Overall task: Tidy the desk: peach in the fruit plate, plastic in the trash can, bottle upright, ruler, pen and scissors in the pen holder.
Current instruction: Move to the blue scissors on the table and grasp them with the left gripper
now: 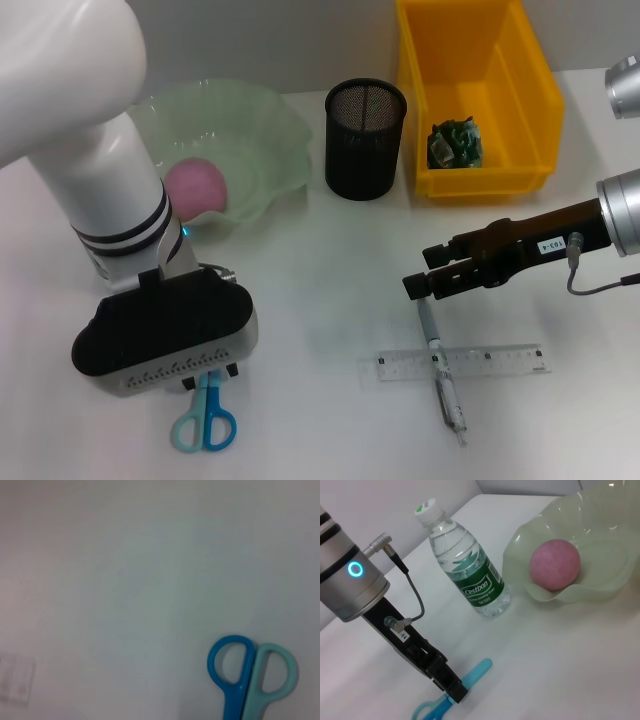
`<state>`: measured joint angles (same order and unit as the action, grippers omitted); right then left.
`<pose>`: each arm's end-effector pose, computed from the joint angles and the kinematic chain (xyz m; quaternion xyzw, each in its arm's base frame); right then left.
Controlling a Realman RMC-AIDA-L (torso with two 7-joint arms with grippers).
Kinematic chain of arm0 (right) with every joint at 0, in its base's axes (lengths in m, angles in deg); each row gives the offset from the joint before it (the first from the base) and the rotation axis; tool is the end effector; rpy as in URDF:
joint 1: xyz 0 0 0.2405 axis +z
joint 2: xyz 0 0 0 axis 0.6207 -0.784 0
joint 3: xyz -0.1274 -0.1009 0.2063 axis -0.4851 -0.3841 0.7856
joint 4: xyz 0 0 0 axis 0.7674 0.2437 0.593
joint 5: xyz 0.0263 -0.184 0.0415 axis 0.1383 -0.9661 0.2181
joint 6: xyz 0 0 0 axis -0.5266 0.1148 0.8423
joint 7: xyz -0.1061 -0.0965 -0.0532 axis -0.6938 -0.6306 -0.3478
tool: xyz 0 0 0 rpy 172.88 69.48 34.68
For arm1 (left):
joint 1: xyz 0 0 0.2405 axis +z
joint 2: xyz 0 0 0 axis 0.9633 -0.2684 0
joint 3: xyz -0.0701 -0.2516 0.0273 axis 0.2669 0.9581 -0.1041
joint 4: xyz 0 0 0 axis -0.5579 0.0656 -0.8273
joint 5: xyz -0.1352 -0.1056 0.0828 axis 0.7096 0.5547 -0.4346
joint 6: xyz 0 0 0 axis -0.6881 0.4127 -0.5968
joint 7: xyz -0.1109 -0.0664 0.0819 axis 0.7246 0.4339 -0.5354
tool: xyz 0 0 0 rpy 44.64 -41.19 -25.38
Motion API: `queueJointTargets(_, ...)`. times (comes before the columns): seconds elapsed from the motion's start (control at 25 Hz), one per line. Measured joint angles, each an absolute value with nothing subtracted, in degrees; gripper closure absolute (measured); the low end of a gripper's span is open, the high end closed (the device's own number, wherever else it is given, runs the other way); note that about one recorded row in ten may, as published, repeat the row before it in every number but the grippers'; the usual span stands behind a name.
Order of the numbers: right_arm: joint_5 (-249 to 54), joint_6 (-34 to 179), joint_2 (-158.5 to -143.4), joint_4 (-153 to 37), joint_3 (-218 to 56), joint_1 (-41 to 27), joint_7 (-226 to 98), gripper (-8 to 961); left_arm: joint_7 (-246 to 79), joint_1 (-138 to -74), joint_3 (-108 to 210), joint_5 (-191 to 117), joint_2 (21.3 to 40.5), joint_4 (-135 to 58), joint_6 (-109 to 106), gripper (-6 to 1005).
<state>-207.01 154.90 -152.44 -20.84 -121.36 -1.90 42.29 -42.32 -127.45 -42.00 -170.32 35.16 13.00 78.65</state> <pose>0.2440 0.3394 0.0010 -0.9250 0.3608 0.1119 0.0421 -0.1694 0.3382 -0.0799 0.7250 -0.5981 -0.2474 0.2355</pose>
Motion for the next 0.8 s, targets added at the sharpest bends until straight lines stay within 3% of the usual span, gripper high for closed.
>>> queueJointTargets(0.8, -207.01, 154.90, -152.40, -20.93, -121.40, -1.97, 42.29, 146, -42.32, -127.08, -42.44, -169.78, 35.16, 12.54, 77.76, 562)
